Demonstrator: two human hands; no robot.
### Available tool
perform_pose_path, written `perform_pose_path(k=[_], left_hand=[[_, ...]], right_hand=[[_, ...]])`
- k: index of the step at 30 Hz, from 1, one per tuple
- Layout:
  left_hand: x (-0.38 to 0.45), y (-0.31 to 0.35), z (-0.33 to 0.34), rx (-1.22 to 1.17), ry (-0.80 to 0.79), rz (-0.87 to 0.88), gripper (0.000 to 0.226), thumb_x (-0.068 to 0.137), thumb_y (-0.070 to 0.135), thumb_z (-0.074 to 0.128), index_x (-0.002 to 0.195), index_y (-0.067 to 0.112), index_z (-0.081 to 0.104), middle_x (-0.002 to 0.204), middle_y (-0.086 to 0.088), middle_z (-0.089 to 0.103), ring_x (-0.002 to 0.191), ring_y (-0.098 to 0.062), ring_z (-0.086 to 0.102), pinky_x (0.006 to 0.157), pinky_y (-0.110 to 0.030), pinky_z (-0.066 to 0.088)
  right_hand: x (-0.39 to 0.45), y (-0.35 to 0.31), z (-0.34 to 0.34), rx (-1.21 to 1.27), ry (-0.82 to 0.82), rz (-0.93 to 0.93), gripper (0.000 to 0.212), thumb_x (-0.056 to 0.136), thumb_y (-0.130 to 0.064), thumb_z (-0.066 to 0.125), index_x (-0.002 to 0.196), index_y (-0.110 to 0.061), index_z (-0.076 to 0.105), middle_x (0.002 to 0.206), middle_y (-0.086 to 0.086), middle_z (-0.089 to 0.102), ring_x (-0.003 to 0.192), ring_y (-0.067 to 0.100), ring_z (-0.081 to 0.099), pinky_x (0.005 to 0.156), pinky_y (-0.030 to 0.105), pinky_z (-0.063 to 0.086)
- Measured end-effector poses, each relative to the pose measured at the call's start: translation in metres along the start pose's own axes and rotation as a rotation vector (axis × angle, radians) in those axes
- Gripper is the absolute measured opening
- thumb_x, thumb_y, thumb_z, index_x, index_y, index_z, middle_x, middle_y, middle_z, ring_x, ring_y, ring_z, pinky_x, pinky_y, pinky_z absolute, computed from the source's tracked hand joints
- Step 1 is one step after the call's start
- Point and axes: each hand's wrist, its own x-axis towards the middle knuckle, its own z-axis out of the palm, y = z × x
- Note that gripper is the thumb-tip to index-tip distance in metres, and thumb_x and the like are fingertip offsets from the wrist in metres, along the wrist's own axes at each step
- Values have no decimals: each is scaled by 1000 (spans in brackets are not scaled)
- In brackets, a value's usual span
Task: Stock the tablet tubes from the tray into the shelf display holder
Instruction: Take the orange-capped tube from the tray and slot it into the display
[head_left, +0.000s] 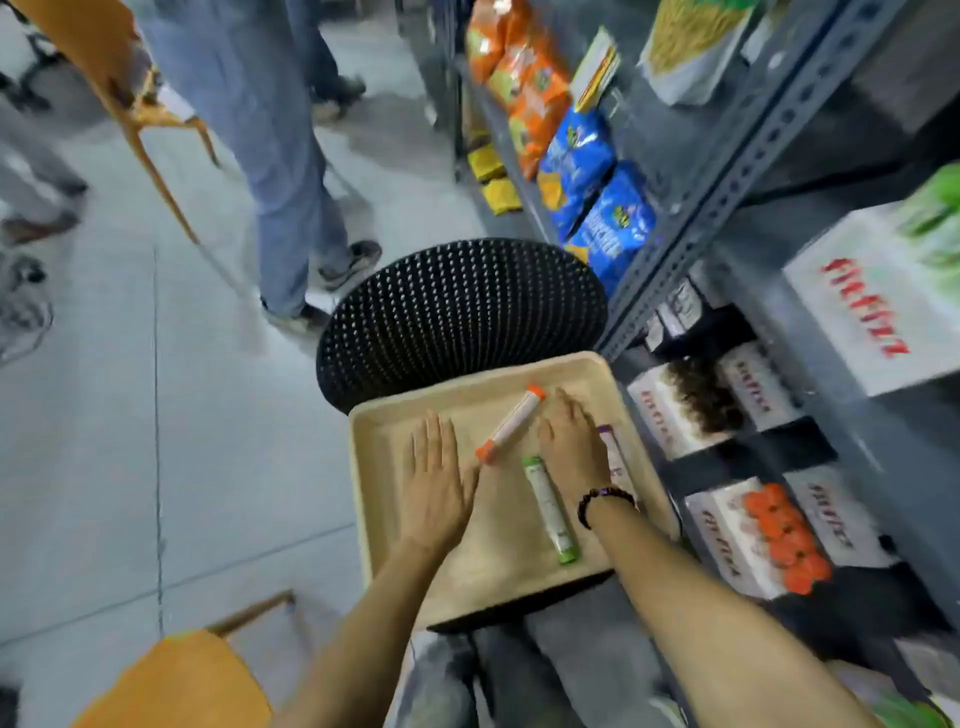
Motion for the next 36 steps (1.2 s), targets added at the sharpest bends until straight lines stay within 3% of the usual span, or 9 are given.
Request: perform_pose_path(k=[4,9,19,25,29,34,36], left_hand=[[33,-23,24,11,30,-99,73,97,47,8,137,-9,33,144,-29,33,134,-41,31,113,-49,21],[74,-40,42,44,64,-117,68,95,43,26,138,-10,30,145,-30,29,136,-43,24,114,-45,14],[80,-46,53,40,13,-161,70,94,46,19,144,-3,18,152,-23,20,141,-36,12,115,-42,5],[80,-45,53,38,-10,-166,73,93,49,17,145,-3,14,153,-22,16,142,-35,7,115,-41,2],[79,-46,53,46,-32,-168,75,92,51,13,145,-2,11,154,-22,13,143,-34,4,116,-41,2],[80,-45,48,32,-70,-168,74,95,50,18,145,-2,10,154,-22,10,143,-34,2,116,-42,1],[80,-43,45,19,-99,-175,71,98,46,25,146,-2,6,155,-21,4,143,-32,-3,116,-41,-2]], right_hand=[[43,3,34,183,0,191,44,97,-27,44,137,-8,40,134,16,51,121,32,48,98,37,40],[74,2,65,256,17,369,37,92,-21,51,125,-4,48,128,19,52,114,36,52,92,38,42],[103,9,77,367,2,555,32,88,-21,60,115,-4,55,124,17,58,109,35,58,88,38,47],[105,12,66,573,11,652,29,77,-18,65,105,-10,59,111,7,66,98,27,63,78,28,50],[102,14,55,682,-40,650,33,68,-15,67,100,-16,61,101,4,66,90,25,66,81,42,58],[96,11,25,800,-279,503,32,74,5,57,100,-11,64,97,8,62,90,21,61,62,26,55],[90,8,11,787,-354,420,33,73,10,58,97,-11,64,96,7,61,91,22,60,62,24,55]])
